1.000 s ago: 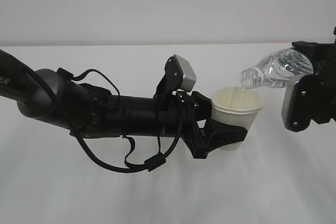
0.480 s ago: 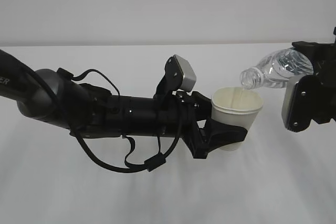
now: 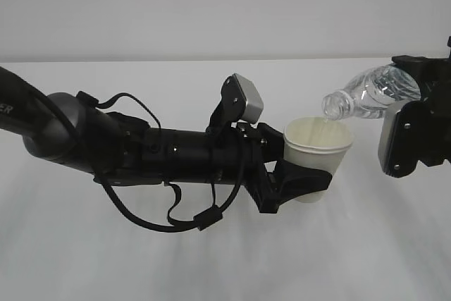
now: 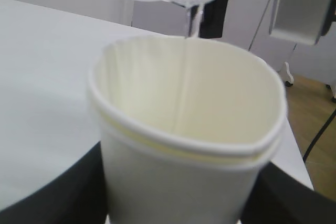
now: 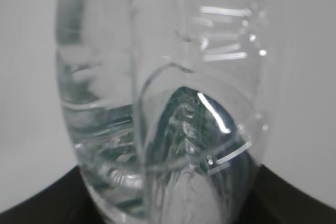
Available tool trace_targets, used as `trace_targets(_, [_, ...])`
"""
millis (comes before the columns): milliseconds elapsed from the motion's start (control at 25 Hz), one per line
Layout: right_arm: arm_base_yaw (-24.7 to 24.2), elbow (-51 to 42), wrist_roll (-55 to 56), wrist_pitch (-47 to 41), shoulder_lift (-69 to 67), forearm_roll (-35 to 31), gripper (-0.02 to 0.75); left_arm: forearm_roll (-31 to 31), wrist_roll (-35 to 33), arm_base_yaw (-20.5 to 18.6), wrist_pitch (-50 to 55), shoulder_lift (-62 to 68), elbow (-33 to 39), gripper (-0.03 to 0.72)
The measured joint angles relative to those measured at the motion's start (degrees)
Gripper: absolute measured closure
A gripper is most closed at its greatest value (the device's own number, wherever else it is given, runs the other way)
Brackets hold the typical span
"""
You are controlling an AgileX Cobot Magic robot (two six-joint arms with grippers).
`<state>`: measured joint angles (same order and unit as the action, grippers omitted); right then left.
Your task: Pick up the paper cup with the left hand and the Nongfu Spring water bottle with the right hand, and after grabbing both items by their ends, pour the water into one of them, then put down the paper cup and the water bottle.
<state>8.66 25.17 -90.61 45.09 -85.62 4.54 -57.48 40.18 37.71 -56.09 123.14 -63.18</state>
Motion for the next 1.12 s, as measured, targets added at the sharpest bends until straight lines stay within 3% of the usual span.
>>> trace_targets(1120, [0.00,0.00,-0.13,0.41,0.00,-0.08,0.328,0.00,0.00,0.00,0.00,0.00,0.00,0.214])
